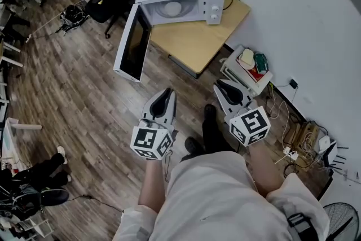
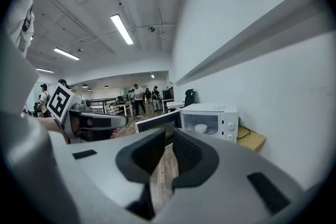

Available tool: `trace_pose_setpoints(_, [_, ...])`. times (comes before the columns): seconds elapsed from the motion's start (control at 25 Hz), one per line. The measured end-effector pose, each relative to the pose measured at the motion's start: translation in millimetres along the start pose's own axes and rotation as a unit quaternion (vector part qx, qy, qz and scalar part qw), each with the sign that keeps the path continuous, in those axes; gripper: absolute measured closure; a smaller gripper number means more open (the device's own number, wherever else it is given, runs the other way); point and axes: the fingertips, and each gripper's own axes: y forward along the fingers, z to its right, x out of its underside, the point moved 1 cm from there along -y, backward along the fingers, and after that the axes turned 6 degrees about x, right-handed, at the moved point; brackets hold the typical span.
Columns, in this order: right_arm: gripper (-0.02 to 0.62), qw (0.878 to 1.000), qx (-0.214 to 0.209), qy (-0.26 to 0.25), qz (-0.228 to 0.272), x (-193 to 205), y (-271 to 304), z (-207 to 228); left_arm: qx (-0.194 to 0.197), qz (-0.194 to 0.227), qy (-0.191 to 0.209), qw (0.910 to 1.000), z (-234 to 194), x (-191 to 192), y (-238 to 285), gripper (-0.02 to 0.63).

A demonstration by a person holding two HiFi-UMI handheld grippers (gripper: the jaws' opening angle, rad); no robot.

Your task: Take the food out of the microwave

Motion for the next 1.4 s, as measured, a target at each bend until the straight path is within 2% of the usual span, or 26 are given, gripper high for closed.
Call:
trace_pose_setpoints(0.08, [0.541,1.0,-0.003,-0.002,0.0,-4,12,8,0.001,-0.003,0.002,1.0,-8,-3,12,0.56])
trace_pose_setpoints(0.6, [0.436,1.0,-0.031,-0.003,0.003,-31,78,69,-0.005,-0.012,0.018,0.9997,-42,-29,88,0.494])
trace_pose_setpoints(0.92, [0.425,0.999,-0.041,0.004,0.007,-41,104,109,-0.013,-0.022,0.03,0.9992,-53,-37,137,0.472])
trace_pose_setpoints(1.4, [0.414,0.997,-0.071,0.012,-0.001,-31,126,153,-0.043,-0.023,0.04,0.998,-56,-34,192,0.46])
